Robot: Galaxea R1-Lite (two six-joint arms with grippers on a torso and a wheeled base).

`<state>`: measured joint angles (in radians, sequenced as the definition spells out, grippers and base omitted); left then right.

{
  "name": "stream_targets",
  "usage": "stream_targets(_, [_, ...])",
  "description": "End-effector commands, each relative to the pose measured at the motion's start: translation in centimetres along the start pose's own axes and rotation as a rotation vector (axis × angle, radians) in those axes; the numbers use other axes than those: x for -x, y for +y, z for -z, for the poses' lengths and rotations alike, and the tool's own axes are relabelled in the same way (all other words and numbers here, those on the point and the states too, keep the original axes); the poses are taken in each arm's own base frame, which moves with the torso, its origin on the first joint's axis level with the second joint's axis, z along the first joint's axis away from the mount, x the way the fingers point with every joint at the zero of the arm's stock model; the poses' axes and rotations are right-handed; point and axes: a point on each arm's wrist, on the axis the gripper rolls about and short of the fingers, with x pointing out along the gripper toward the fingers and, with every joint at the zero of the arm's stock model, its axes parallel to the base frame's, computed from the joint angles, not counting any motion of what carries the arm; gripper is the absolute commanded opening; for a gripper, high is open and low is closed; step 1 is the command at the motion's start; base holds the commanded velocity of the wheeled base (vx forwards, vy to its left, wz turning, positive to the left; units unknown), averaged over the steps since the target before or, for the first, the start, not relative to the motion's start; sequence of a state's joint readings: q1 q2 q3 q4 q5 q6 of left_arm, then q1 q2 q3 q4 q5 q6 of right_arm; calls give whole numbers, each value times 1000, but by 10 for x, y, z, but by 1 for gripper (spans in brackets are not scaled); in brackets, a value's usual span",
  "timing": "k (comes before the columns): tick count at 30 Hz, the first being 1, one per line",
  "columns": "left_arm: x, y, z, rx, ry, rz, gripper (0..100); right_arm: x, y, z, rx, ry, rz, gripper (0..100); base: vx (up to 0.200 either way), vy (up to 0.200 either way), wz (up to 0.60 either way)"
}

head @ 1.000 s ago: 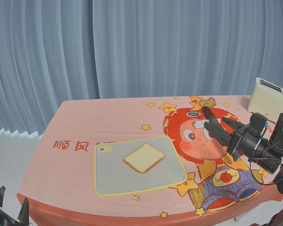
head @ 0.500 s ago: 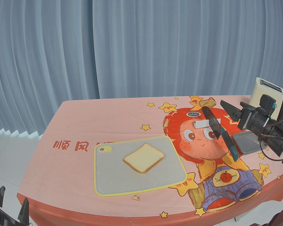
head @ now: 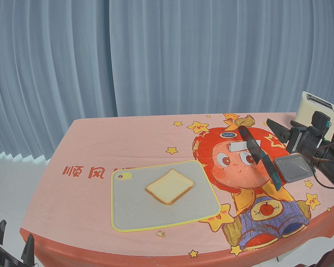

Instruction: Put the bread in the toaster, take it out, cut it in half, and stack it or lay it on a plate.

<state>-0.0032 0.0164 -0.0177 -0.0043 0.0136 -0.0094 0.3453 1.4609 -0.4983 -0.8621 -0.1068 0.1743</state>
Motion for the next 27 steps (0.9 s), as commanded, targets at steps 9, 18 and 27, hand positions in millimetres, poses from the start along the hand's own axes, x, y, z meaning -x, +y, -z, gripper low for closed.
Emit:
stream_targets(9, [-1,0,5,0,18,0,100,6,-4,-6,54,-34,48,100,0,0,0])
stream_targets(18, [-1,0,5,0,18,0,100,13,-5,-6,71,-35,41,100,0,0,0])
stream_targets(27, [-1,0,5,0,18,0,100,13,-10,3,71,16,49,100,0,0,0])
